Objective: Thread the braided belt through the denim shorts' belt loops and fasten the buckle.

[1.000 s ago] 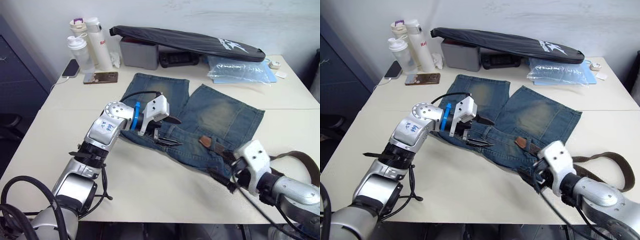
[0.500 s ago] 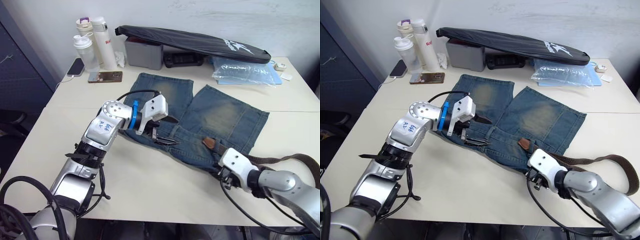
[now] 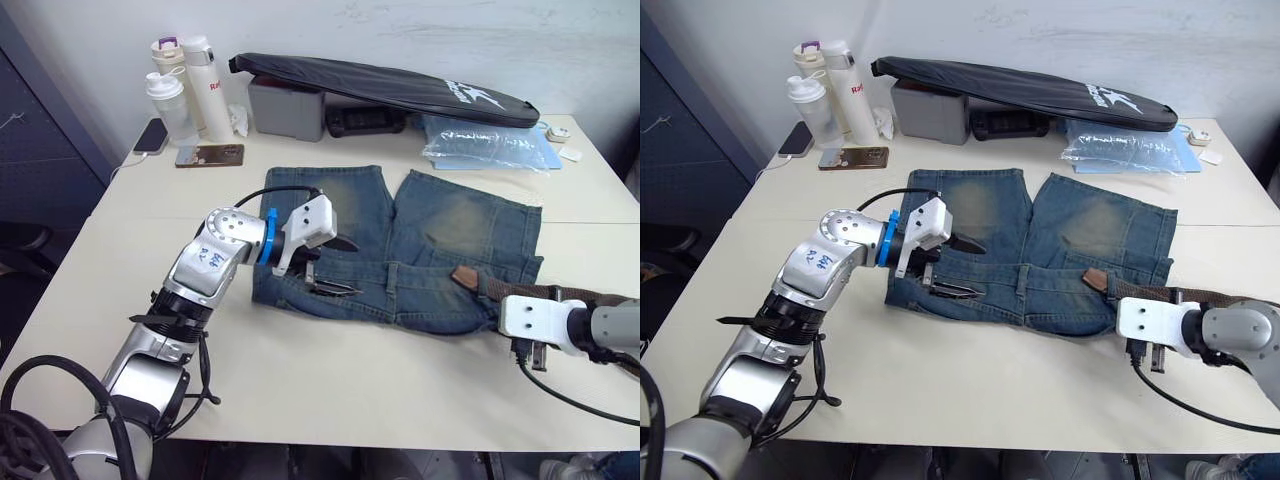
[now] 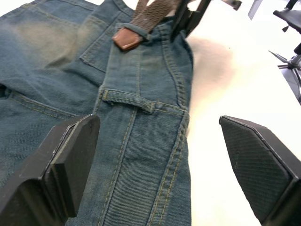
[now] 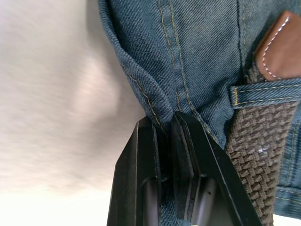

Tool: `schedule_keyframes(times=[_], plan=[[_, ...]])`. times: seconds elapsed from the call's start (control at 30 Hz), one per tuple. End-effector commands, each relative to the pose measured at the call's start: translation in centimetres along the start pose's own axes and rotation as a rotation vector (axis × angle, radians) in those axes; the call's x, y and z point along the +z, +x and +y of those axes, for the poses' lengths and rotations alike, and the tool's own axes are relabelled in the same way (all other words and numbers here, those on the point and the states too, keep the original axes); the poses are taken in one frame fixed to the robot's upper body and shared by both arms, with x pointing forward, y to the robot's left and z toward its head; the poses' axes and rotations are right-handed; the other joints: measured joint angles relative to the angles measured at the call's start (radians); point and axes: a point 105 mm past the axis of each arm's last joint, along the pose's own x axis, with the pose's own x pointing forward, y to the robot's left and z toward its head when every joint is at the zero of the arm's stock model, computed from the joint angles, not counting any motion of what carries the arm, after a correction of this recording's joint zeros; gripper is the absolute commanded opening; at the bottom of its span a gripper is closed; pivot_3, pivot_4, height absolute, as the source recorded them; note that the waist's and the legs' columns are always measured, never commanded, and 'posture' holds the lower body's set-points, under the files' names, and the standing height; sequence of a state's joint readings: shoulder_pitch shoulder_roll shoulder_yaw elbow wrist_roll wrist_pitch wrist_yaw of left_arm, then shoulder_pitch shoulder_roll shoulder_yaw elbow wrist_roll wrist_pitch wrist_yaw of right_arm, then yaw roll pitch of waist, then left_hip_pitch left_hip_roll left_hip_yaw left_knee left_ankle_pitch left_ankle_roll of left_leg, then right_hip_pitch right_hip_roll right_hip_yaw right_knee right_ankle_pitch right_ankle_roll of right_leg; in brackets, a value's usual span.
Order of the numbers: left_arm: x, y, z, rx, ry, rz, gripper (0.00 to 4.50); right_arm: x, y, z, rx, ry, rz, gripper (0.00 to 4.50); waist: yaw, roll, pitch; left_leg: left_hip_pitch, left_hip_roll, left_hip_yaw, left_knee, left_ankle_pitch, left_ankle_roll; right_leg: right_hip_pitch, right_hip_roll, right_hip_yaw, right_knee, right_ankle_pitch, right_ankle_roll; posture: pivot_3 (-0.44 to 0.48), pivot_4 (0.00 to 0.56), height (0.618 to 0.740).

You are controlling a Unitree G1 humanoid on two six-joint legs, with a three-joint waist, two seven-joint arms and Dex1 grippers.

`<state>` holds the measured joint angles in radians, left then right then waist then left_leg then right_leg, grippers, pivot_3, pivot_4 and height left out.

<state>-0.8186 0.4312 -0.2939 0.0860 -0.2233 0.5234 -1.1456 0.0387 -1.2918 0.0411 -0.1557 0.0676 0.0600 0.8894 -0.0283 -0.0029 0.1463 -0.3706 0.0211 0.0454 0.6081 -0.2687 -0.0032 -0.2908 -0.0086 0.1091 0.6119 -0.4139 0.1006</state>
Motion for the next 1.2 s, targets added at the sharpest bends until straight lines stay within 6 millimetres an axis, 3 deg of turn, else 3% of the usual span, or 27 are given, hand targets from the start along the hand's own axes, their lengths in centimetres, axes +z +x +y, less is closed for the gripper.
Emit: schedule_keyframes(times=[0.03, 0.07, 0.2, 0.3, 0.4, 0.53, 0.7, 0.8, 0.9, 1.03, 1.2], plan=[[1.3, 0.0, -0.1, -0.005, 0.048, -0.027, 4.50, 0.0, -1.5, -0.9, -0.033, -0.006, 0.002, 0.02, 0.003, 0.001, 0.000, 0.000, 0.000, 0.000, 0.001, 0.000, 0.000, 0.000, 0.000, 0.000, 0.000, 0.000, 0.000, 0.000, 0.150, 0.740], [1.3, 0.0, -0.2, -0.009, 0.048, -0.029, 4.50, 0.2, -2.0, -0.8, -0.028, 0.007, -0.005, 0.02, 0.003, 0.001, 0.000, 0.000, 0.000, 0.000, 0.001, 0.000, 0.000, 0.001, 0.000, 0.000, 0.000, 0.000, 0.000, 0.000, 0.150, 0.740], [1.4, 0.3, -0.2, -0.027, 0.045, -0.036, 4.50, 1.6, -3.8, -0.6, -0.019, 0.069, -0.051, 1.77, 0.003, 0.001, 0.000, 0.000, 0.000, -0.001, 0.003, -0.001, -0.001, 0.002, 0.000, -0.001, 0.000, 0.000, 0.000, 0.000, 0.150, 0.740], [1.9, 0.7, -0.1, -0.035, 0.031, -0.056, 4.50, 3.3, -5.6, -1.3, -0.060, 0.169, -0.122, 3.24, 0.002, 0.001, 0.000, -0.001, 0.000, -0.002, 0.003, -0.001, -0.001, 0.002, 0.000, -0.002, 0.000, 0.000, 0.000, 0.000, 0.150, 0.740], [2.5, 1.1, -0.1, -0.054, 0.029, -0.076, 4.50, 4.1, -7.0, -2.3, -0.157, 0.272, -0.164, 4.42, 0.002, 0.001, 0.000, -0.001, 0.000, -0.003, 0.003, -0.002, -0.002, 0.002, 0.001, -0.002, 0.000, 0.000, 0.000, 0.000, 0.150, 0.740], [3.1, 1.5, -0.1, -0.060, 0.025, -0.092, 4.50, 4.0, -6.7, -2.7, -0.296, 0.520, -0.233, 4.42, 0.002, 0.001, 0.000, 0.000, 0.001, -0.004, 0.003, -0.002, -0.003, 0.003, 0.001, -0.002, 0.000, 0.000, 0.000, 0.000, 0.150, 0.740], [3.4, 2.0, -0.3, -0.066, 0.023, -0.105, 4.50, 1.6, -5.2, -2.5, -0.468, 0.889, -0.233, 4.42, 0.002, 0.002, -0.001, -0.001, 0.001, -0.004, 0.003, -0.002, -0.003, 0.002, 0.001, -0.002, 0.001, 0.000, 0.000, 0.000, 0.150, 0.740], [3.4, 1.9, -0.4, -0.062, 0.016, -0.110, 4.50, 3.0, -5.6, -1.6, -0.416, 1.278, -0.551, 4.42, 0.002, 0.002, -0.001, -0.001, 0.001, -0.005, 0.002, -0.001, -0.004, 0.001, 0.001, -0.003, 0.002, 0.000, 0.000, 0.000, 0.150, 0.740], [3.3, 1.9, -0.6, -0.059, 0.008, -0.111, 4.50, 3.5, -5.9, 0.7, -0.336, 1.469, -0.676, 4.42, 0.004, 0.006, -0.001, -0.001, 0.001, -0.006, 0.001, -0.001, -0.006, 0.001, 0.001, -0.004, 0.007, 0.000, 0.000, 0.000, 0.150, 0.740], [3.5, 2.3, -0.8, -0.067, -0.002, -0.124, 4.50, 0.6, -6.1, 3.7, -0.402, 1.774, -0.777, 4.42, 0.009, 0.006, -0.002, -0.001, 0.000, -0.009, -0.002, -0.001, -0.006, 0.001, 0.001, -0.004, 0.007, -0.001, -0.001, 0.000, 0.150, 0.740], [4.4, 2.5, -1.3, -0.090, 0.005, -0.153, 4.50, -1.3, -5.8, 3.3, -0.562, 1.936, -0.860, 4.42, -0.011, 0.007, -0.002, -0.001, -0.002, -0.006, -0.004, -0.001, -0.004, 0.001, -0.001, 0.000, 0.004, -0.001, -0.001, 0.000, 0.150, 0.740]])
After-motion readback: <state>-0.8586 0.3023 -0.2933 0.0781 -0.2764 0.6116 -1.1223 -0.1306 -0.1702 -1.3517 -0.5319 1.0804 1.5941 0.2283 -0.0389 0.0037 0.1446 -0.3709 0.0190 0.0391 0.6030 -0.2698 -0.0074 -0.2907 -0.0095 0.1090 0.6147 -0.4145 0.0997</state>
